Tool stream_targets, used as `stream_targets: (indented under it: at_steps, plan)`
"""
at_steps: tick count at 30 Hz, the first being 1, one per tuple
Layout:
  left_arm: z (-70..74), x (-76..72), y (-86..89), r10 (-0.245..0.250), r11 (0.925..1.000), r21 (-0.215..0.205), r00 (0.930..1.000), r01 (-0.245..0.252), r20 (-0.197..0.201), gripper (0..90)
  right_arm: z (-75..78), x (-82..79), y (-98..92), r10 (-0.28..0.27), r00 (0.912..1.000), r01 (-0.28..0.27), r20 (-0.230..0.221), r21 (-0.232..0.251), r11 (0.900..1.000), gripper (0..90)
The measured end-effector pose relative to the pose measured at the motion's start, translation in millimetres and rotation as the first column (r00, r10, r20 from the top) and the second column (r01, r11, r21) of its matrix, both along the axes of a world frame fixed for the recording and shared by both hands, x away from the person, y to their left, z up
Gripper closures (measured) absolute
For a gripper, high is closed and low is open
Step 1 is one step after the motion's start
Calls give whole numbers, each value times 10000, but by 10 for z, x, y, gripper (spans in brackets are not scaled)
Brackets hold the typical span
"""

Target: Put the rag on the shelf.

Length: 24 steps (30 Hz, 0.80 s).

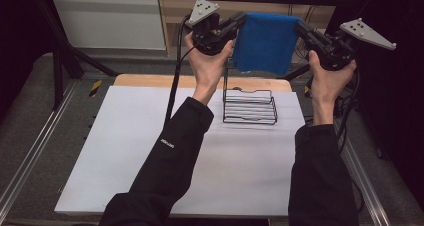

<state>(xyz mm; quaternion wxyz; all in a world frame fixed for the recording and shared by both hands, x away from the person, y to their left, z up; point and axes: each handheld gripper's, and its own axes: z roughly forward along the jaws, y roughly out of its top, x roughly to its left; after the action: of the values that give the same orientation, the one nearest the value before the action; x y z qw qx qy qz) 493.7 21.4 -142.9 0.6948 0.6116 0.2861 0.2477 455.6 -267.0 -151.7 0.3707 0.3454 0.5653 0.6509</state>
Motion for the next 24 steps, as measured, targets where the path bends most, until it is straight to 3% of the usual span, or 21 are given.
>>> stream_targets:
  at_steps: [9,24]
  plan:
    - [-43,210,0,127,9999,10,9999,-127,-13,849,-2,230,26,-155,9997,150,-204,-237,9996,872]
    - [-201,413,-98,263,9980,582,9997,-263,5,849,-136,497,-52,-281,9974,245,-669,-537,9983,871]
